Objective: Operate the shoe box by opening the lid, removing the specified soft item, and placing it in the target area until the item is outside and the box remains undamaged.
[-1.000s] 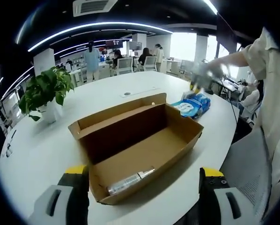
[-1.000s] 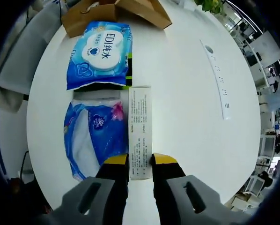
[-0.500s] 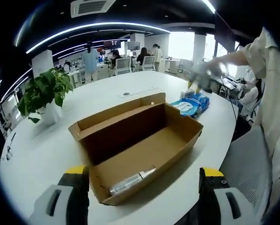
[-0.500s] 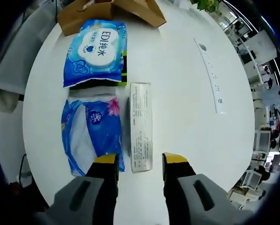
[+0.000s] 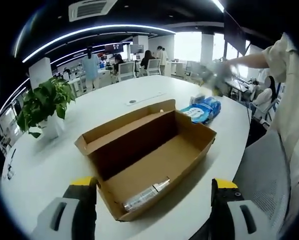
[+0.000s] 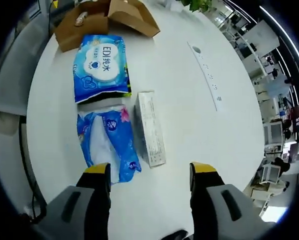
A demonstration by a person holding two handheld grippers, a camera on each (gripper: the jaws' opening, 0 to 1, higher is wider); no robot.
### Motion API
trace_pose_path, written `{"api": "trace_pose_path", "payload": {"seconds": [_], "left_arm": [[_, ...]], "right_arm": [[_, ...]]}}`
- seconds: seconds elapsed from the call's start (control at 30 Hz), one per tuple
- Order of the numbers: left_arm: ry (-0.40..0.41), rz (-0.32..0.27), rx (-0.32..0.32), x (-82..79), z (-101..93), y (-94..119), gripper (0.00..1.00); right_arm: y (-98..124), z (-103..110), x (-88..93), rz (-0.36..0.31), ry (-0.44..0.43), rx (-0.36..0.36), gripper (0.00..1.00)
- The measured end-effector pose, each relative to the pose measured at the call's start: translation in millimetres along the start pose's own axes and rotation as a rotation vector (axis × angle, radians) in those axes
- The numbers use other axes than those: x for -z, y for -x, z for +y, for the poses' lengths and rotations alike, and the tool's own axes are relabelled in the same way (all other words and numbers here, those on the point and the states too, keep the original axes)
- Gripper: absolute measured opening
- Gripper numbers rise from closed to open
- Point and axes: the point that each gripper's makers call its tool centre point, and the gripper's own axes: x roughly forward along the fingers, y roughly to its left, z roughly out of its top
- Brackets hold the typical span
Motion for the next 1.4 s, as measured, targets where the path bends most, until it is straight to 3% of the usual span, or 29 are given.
{"api": "trace_pose_path", "payload": {"seconds": [0.13, 0.57, 0.8, 1.27, 1.4], "left_arm": [[-0.019, 0.004, 0.012, -1.6, 4.2, -0.1, 0.95], [-0.086, 0.034, 0.081, -4.9, 14.6, -7.8, 0.87], [-0.127, 0.049, 0.131, -12.2, 14.4, -15.9, 0.84], [-0.243, 0.139, 0.236, -14.1, 14.6, -38.9, 0.79], [-0.274, 0.172, 0.27, -11.3, 15.9, -44.9, 0.71]], "right_arm": [[11.5, 8.0, -3.2, -0.031, -0.05, 0.016, 0.66], [46.2, 42.0, -33.8, -0.202, -0.315, 0.08, 0.96], [58.4, 69.4, -46.7, -0.269, -0.402, 0.08, 0.96], [78.8, 121.0, -78.9, -0.412, -0.499, 0.116, 0.96], [81.8, 133.8, -85.2, -0.434, -0.516, 0.123, 0.96]]}}
